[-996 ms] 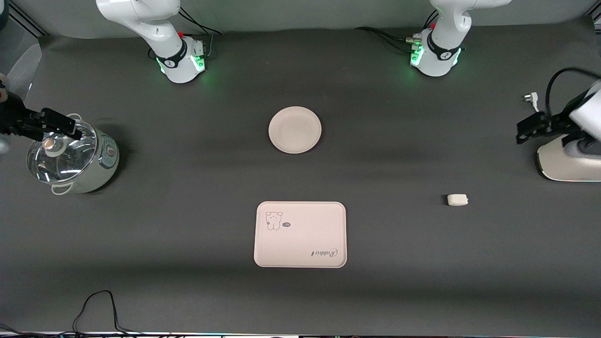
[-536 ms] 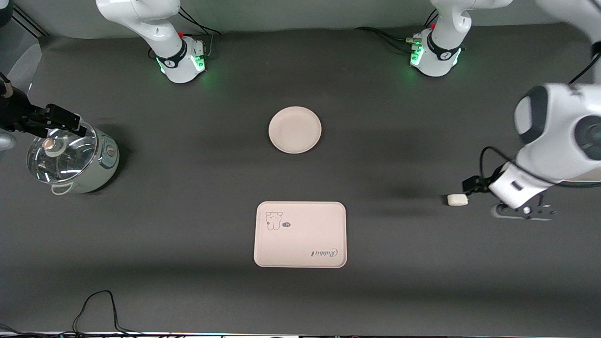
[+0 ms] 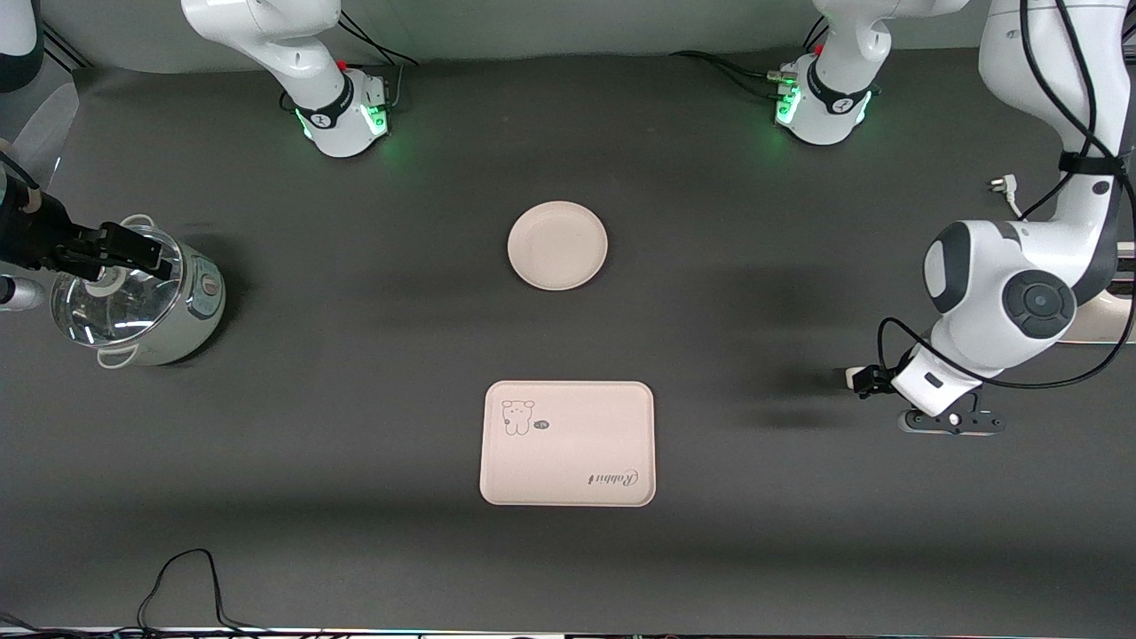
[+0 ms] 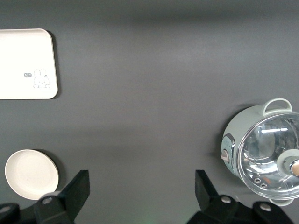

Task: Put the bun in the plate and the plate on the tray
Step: 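Reach the left gripper to the white bun and grasp it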

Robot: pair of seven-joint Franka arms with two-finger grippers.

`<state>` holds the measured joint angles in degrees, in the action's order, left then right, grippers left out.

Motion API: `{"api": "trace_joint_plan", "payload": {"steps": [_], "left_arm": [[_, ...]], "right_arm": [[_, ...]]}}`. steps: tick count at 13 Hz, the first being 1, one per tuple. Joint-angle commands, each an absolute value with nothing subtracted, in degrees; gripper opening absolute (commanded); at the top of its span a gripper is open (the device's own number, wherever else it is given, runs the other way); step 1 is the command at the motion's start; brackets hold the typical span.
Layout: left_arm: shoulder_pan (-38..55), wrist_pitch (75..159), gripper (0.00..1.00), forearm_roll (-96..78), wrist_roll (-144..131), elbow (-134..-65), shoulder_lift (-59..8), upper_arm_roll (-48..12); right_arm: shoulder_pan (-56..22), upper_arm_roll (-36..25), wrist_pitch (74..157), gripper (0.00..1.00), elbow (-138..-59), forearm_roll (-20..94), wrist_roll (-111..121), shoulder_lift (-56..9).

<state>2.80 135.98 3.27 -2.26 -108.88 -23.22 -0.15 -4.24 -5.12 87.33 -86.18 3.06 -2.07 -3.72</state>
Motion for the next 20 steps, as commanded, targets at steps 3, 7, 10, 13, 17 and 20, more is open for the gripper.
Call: {"api": "trace_joint_plan", "payload": {"steps": [3,7,10,13,17,20], "left_arm": [[1.2,148.2,1.00,4.4,-2.2,-116.2,-27.3,-0.1],[1.1,148.4,1.00,3.7,-3.0,-119.1,-27.7,-0.1],[1.2,147.3,0.97,1.2,-3.1,-119.6,-27.4,-0.4],[1.3,147.0,0.43,1.1,-3.0,-119.1,-27.2,-0.4],[1.4,146.6,0.08,1.2,-2.5,-118.3,-25.8,-0.5],[1.9,138.0,0.08,1.1,-2.5,-117.4,-20.5,-1.7]], "right_arm": [[-5.9,-5.2,88.2,1.00,-87.0,2.7,-2.9,-5.2],[-6.0,-5.2,87.1,1.00,-87.5,2.6,-2.2,-4.8],[-6.0,-5.3,86.4,1.00,-87.5,2.6,0.1,-4.6],[-6.0,-5.7,86.3,1.00,-87.4,2.7,4.1,-4.5],[-6.0,-5.7,84.3,1.00,-87.4,2.6,4.9,-4.4],[-6.0,-5.7,83.1,1.00,-87.4,2.7,5.1,-4.1]]}}
